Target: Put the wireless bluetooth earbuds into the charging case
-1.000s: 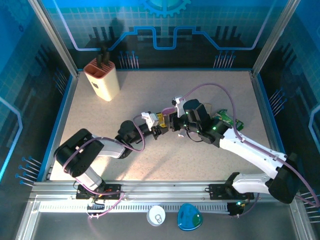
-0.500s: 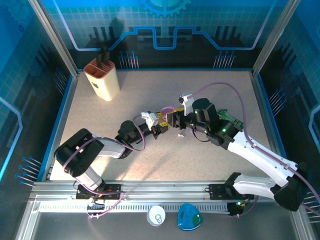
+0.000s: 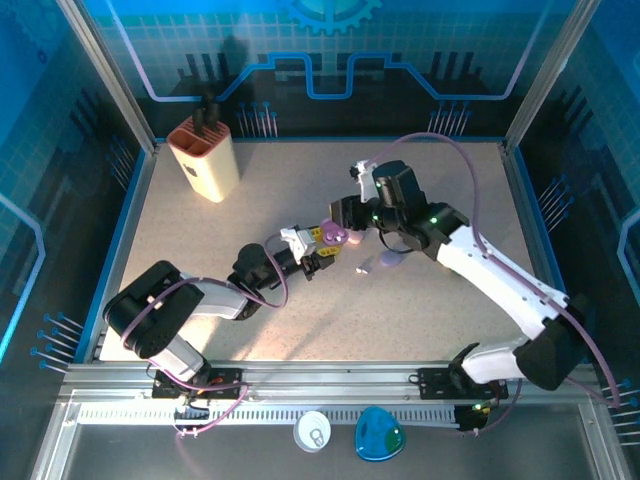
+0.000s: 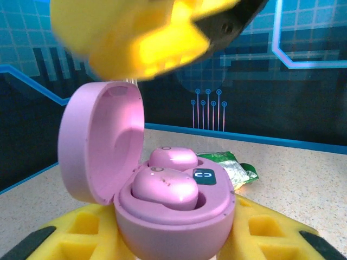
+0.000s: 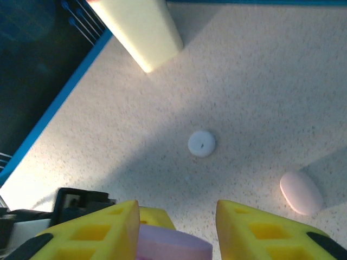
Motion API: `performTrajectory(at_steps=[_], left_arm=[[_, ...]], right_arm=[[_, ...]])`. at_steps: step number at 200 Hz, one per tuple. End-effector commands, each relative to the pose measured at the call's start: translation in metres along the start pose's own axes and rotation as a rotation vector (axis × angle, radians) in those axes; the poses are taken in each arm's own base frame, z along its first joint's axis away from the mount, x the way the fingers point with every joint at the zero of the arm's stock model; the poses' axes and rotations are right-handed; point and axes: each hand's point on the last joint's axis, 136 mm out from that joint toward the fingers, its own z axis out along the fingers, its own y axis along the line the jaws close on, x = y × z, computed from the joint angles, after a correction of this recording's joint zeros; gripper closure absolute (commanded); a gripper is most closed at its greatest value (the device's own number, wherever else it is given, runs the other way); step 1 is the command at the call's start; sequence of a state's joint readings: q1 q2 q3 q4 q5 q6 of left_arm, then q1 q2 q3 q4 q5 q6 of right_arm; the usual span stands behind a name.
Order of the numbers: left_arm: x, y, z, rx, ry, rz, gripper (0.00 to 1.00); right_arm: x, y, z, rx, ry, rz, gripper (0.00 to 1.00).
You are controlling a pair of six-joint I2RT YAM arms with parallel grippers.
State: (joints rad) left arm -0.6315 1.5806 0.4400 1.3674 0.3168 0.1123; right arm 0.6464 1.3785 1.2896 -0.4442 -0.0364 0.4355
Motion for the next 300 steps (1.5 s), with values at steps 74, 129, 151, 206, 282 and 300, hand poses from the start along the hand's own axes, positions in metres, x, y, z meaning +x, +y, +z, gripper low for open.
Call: performTrajectory(at_steps=[74,129,151,206,282,300], left_arm=[[-0.023,-0.002,-0.001,0.001,-0.065,0.035,0.67],[-0.035,-0.005,0.003,0.030,-0.097,0.003,0.66],[-0.041,-0.008,0.004,0.048,-0.110,-0.011,0.66],[-0.047,-0.013,0.005,0.086,-0.122,-0.023,0.66],[-0.045,-0.015,0.001,0.090,-0.116,-0.020,0.66],[-0.044,-0.016,0.002,0.096,-0.114,-0.022,0.64]], right_arm=[[0.024,-0.010,-0.026,0.013,0.035,0.038,0.50],[0.034,-0.001,-0.035,-0.267,0.043,0.301,0.28],[0.039,0.010,-0.035,-0.420,0.056,0.378,0.28],[0.046,0.023,-0.023,-0.601,0.080,0.489,0.37],[0.047,0.014,-0.018,-0.582,0.066,0.524,0.72],[0.049,0.010,-0.017,-0.569,0.064,0.526,0.77]])
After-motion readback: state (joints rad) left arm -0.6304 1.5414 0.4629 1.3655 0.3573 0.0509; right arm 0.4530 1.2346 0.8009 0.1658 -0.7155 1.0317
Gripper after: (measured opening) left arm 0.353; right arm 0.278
